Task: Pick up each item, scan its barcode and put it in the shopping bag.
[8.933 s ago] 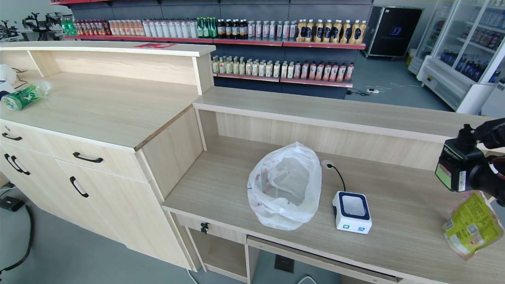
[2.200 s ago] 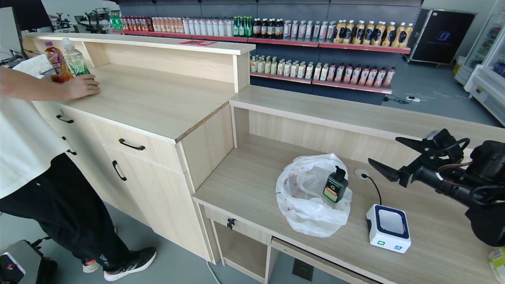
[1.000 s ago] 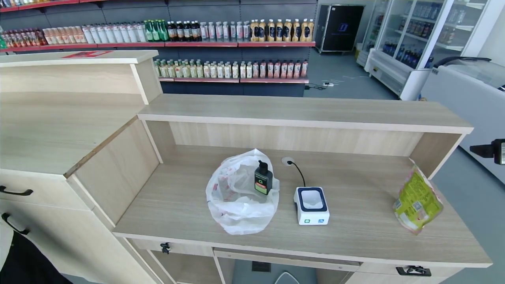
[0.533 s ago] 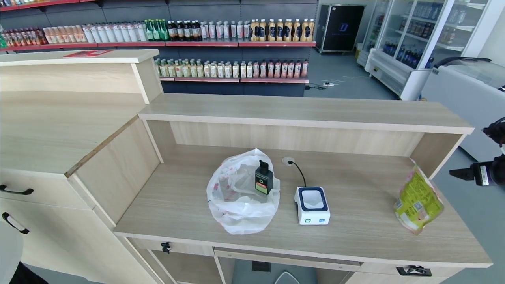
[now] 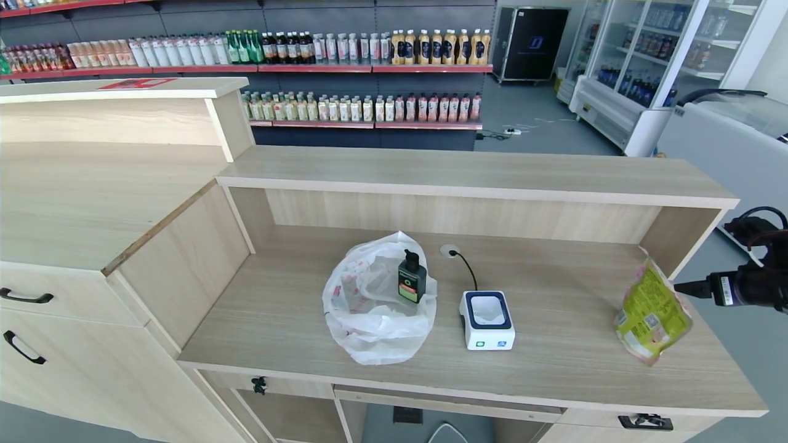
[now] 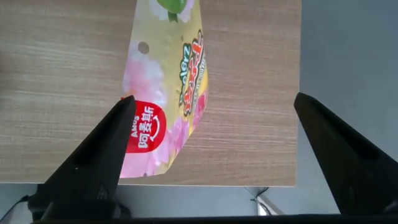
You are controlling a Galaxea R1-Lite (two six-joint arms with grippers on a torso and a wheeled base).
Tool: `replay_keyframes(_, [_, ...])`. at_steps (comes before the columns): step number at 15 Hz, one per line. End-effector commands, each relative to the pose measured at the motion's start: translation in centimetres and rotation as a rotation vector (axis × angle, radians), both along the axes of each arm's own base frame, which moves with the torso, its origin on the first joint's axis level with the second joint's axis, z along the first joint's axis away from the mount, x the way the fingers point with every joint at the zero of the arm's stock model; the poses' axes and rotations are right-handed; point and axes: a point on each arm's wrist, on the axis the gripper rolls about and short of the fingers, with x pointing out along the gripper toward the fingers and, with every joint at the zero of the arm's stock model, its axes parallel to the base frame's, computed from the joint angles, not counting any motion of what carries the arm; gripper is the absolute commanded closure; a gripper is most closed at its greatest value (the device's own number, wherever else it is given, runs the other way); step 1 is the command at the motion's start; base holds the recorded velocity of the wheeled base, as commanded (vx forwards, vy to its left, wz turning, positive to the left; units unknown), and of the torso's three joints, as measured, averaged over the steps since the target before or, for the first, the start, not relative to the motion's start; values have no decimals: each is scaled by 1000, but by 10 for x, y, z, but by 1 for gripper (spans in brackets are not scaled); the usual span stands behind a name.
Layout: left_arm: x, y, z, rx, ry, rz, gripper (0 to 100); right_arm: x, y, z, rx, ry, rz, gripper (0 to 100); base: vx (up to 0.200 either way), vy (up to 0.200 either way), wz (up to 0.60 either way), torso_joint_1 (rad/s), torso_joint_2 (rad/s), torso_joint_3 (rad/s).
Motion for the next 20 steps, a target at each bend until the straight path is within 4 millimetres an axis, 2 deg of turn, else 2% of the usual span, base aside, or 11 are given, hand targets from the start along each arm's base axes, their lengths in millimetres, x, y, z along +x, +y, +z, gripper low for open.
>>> replay_keyframes(1, [0, 0, 0, 0, 0, 1, 0, 9, -2, -19, 34, 19, 25, 0, 0, 0, 0, 0, 0, 0])
replay_keyframes(4, [0, 0, 0, 0, 0, 1, 0, 19, 0, -34, 81, 1, 80, 0, 0, 0, 0, 0, 0, 0])
replay_keyframes(10, [0, 0, 0, 0, 0, 1, 0, 35, -5, -88, 117, 64, 81, 0, 0, 0, 0, 0, 0, 0])
replay_keyframes(12, [0, 0, 0, 0, 0, 1, 0, 37, -6, -94, 112, 53, 81, 0, 0, 0, 0, 0, 0, 0])
replay_keyframes(13, [0, 0, 0, 0, 0, 1, 0, 42, -7, -107, 115, 41, 94, 0, 0, 0, 0, 0, 0, 0])
replay_keyframes(15, [0, 0, 0, 0, 0, 1, 0, 44, -7, -115, 145, 17, 136, 0, 0, 0, 0, 0, 0, 0])
replay_keyframes(16, [0, 0, 0, 0, 0, 1, 0, 44, -7, -119, 152, 19, 142, 100, 0, 0, 0, 0, 0, 0])
replay_keyframes(20, [0, 0, 0, 0, 0, 1, 0, 44, -9, -118, 141, 1, 140, 100, 0, 0, 0, 0, 0, 0])
